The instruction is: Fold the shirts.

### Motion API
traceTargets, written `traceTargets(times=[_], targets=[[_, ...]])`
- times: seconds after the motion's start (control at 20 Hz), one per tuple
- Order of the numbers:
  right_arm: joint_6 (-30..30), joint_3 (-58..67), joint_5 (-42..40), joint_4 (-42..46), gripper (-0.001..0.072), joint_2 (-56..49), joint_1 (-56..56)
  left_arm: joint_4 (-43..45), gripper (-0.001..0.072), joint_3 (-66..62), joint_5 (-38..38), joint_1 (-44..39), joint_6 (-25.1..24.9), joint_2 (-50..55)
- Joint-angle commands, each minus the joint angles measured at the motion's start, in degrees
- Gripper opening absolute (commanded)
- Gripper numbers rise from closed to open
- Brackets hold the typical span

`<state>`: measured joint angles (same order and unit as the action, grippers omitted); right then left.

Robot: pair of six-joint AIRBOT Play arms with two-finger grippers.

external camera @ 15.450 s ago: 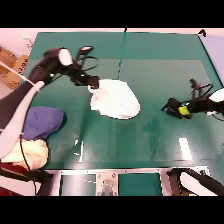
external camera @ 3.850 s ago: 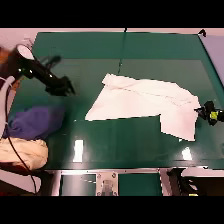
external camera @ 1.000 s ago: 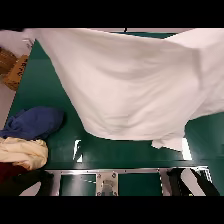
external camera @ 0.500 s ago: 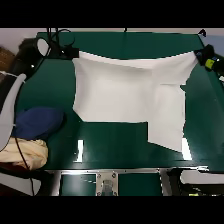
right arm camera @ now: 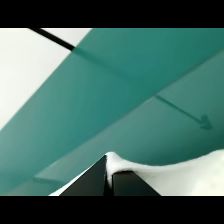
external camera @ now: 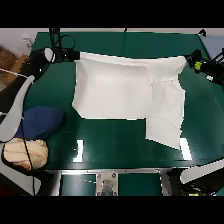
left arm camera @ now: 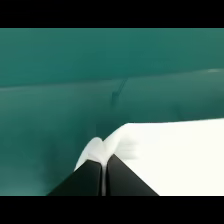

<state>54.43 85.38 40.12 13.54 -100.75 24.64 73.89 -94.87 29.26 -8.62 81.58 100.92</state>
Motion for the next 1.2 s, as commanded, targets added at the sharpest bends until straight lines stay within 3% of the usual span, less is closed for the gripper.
traceTargets(times=[0.0,0.15,0.25,0.5,0.75,0.85,0.9,0.95,1.0,1.15], targets=[[5.4,0.8,5.9,10.6,0.0017,-0.8,1.6,2.6,0.0020,0.1,8.5,0.0,-1.7,2.1],[9.9,0.3,10.9,20.9,0.0017,-0.8,3.8,5.1,0.0019,0.1,15.7,0.0,-1.7,3.9],[9.9,-2.0,11.1,24.0,0.0017,-0.8,4.1,5.3,0.0019,0.1,18.4,0.0,-1.7,5.3],[9.8,-9.9,5.9,24.7,0.0017,-0.9,4.0,2.1,0.0020,0.0,19.4,0.0,-1.7,8.7],[9.9,-10.7,6.4,24.4,0.0021,-0.9,4.0,0.5,0.0020,0.0,21.4,0.0,-1.7,8.8],[9.9,-9.2,9.6,24.5,0.0317,-0.5,4.5,0.5,0.0023,-1.5,25.5,0.0,-1.5,8.6],[10.6,-7.8,12.2,24.7,0.0324,0.0,5.2,0.5,0.0235,-3.3,28.5,0.0,-1.5,8.6],[12.2,-6.3,14.6,25.2,0.0324,0.6,6.1,0.5,0.0540,-5.4,31.6,0.0,-1.5,8.6],[14.6,-4.9,16.9,26.3,0.0325,1.5,7.1,0.5,0.0582,-7.4,34.5,0.0,-1.5,8.6],[20.5,-3.8,23.1,31.6,0.0322,5.4,10.3,0.7,0.0582,-13.6,45.8,0.0,-0.6,8.6]])
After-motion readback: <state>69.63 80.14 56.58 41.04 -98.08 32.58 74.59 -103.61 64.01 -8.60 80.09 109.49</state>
